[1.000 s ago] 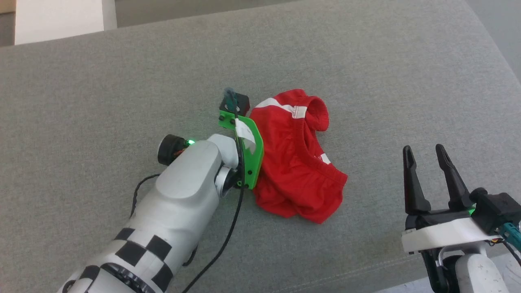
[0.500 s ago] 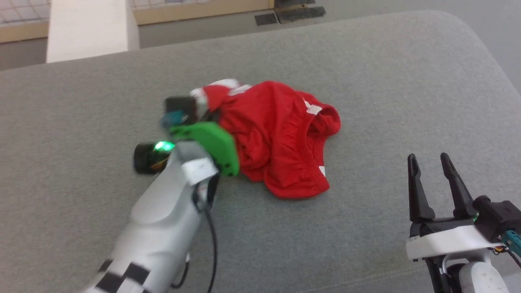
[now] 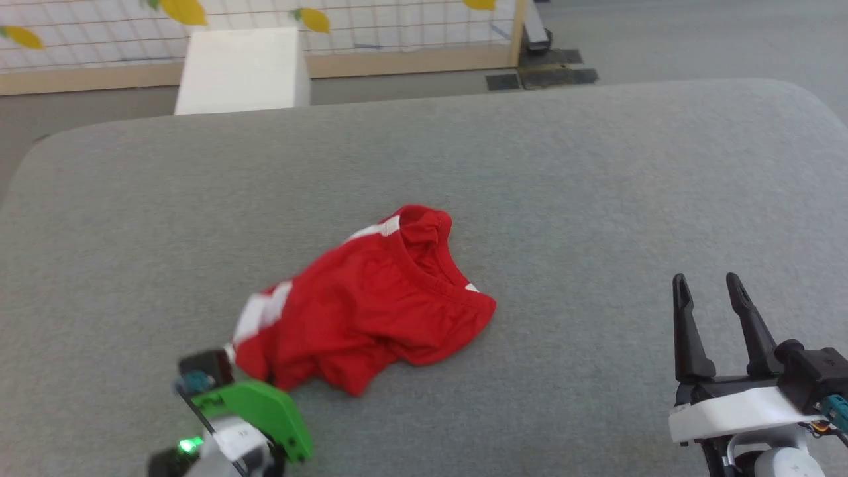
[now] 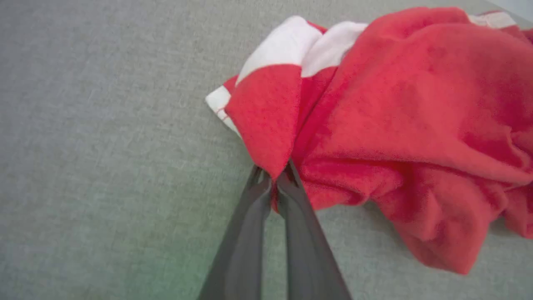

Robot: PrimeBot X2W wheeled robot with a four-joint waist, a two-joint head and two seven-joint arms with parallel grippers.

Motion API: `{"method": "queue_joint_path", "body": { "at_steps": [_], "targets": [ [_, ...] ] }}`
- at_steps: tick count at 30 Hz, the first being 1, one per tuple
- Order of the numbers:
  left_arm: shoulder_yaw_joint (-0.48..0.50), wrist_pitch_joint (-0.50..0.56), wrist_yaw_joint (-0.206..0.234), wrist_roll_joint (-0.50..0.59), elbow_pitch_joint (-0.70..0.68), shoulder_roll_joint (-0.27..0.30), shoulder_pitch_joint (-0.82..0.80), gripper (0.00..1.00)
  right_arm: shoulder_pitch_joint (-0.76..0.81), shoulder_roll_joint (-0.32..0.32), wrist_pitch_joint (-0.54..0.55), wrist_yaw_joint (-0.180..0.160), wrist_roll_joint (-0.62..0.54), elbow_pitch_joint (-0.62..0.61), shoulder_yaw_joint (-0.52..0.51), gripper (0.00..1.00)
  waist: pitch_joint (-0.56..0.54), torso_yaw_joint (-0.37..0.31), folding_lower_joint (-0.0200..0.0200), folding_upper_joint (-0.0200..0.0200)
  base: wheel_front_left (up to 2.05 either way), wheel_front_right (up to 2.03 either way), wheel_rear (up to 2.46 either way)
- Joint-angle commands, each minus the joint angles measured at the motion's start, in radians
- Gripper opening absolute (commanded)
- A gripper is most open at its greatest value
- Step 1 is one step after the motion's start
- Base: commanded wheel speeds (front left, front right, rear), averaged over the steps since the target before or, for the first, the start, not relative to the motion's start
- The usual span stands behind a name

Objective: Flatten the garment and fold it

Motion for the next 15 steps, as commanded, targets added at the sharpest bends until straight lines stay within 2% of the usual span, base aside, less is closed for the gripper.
{"method": "queue_joint_path", "body": {
  "at_steps": [1,3,4,6,8,11,13,15],
  "targets": [
    [-0.012,0.032,-0.012,-0.018,-0.028,0.007,0.026,1.00,0.007,0.001,-0.006,-0.002,-0.009,-0.001,0.002,1.00,-0.023,0.035,0.0000,0.0000,0.00,0.00,0.00],
    [-0.011,0.027,-0.003,-0.013,-0.078,0.018,0.045,1.00,0.006,0.001,-0.006,-0.002,-0.009,0.000,0.003,1.00,-0.025,0.044,0.0000,0.0000,0.00,0.00,0.00],
    [0.017,-0.070,0.013,0.009,-0.154,0.021,0.060,1.00,0.005,0.001,-0.006,-0.002,-0.008,0.000,0.004,1.00,-0.030,0.052,0.0000,0.0000,0.00,0.00,0.00],
    [0.039,-0.166,0.012,0.037,-0.200,0.020,0.064,1.00,0.006,0.001,-0.006,-0.002,-0.008,0.000,0.007,1.00,-0.032,0.055,0.0000,0.0000,0.00,0.00,0.00],
    [0.066,-0.212,0.002,0.070,-0.249,0.011,0.069,1.00,0.007,0.001,-0.006,-0.002,-0.009,-0.001,0.011,1.00,-0.032,0.059,0.0000,0.0000,0.00,0.00,0.00],
    [0.132,-0.225,-0.018,0.148,-0.334,-0.014,0.080,1.00,0.005,0.001,-0.006,-0.002,-0.014,-0.004,0.025,1.00,-0.026,0.067,0.0000,0.0000,0.00,0.00,0.00],
    [0.190,-0.226,-0.045,0.226,-0.403,-0.047,0.098,1.00,-0.007,0.001,-0.006,-0.002,-0.017,-0.003,0.045,1.00,-0.018,0.074,0.0000,0.0000,0.00,0.00,0.00],
    [0.217,-0.226,-0.089,0.301,-0.437,-0.074,0.118,1.00,-0.027,0.001,-0.006,-0.002,-0.019,-0.003,0.066,1.00,-0.009,0.083,0.0000,0.0000,0.00,0.00,0.00]
  ]
}}
